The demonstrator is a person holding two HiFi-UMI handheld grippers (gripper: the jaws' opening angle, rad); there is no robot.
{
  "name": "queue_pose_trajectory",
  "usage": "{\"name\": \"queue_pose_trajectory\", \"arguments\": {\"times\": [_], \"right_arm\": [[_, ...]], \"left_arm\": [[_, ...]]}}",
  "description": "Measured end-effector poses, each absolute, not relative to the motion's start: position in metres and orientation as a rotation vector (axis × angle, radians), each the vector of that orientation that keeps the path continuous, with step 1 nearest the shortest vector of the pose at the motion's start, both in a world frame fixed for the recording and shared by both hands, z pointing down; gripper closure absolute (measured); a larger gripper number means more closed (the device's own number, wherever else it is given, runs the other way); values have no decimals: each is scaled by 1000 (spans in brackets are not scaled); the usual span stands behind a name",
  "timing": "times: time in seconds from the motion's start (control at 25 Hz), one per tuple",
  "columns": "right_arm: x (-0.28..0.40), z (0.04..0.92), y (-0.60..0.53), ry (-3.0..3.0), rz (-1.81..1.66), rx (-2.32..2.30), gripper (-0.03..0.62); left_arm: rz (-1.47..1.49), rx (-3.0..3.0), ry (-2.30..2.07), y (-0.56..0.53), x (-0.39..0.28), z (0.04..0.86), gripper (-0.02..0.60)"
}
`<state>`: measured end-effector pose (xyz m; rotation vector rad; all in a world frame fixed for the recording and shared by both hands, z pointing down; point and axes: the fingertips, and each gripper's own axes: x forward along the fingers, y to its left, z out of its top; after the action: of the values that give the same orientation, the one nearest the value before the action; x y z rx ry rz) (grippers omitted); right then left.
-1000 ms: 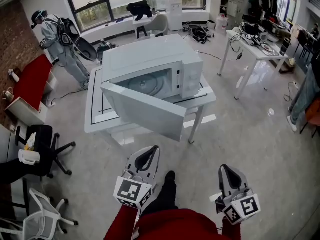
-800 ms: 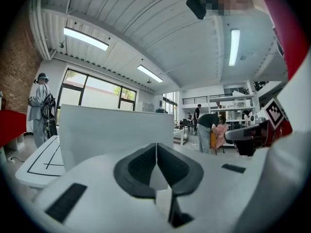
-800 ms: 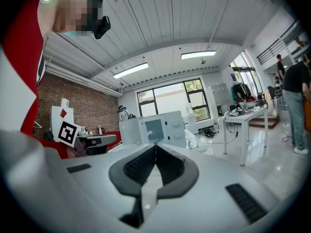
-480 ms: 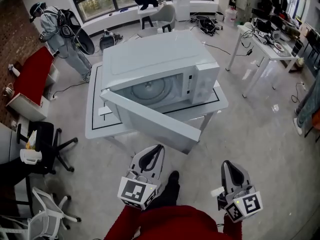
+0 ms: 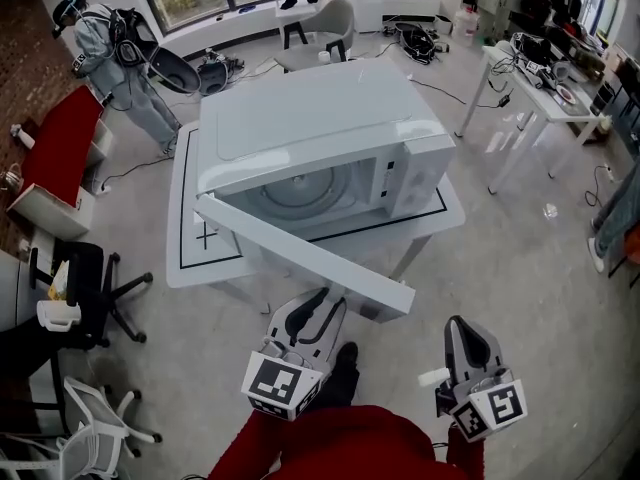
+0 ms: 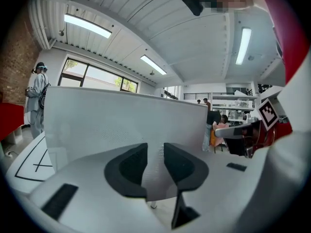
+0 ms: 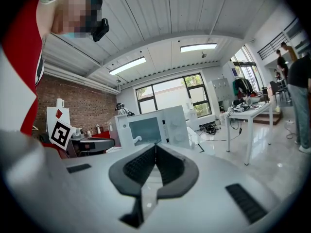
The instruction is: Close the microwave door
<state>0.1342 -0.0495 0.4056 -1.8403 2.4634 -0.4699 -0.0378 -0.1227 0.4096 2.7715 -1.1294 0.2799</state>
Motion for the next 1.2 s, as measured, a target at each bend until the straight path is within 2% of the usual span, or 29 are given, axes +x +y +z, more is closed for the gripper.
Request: {"name": "queue_pose_trajectory", "arguments": {"times": [0.72, 1.2], "right_arm": [[148, 406, -83, 2407, -460, -1934, 580], [148, 404, -102, 2391, -445, -1965, 581]], "left_arm": [[287, 2819, -999, -176, -6, 409, 479], [263, 2801, -1042, -217, -8, 414, 479]]}}
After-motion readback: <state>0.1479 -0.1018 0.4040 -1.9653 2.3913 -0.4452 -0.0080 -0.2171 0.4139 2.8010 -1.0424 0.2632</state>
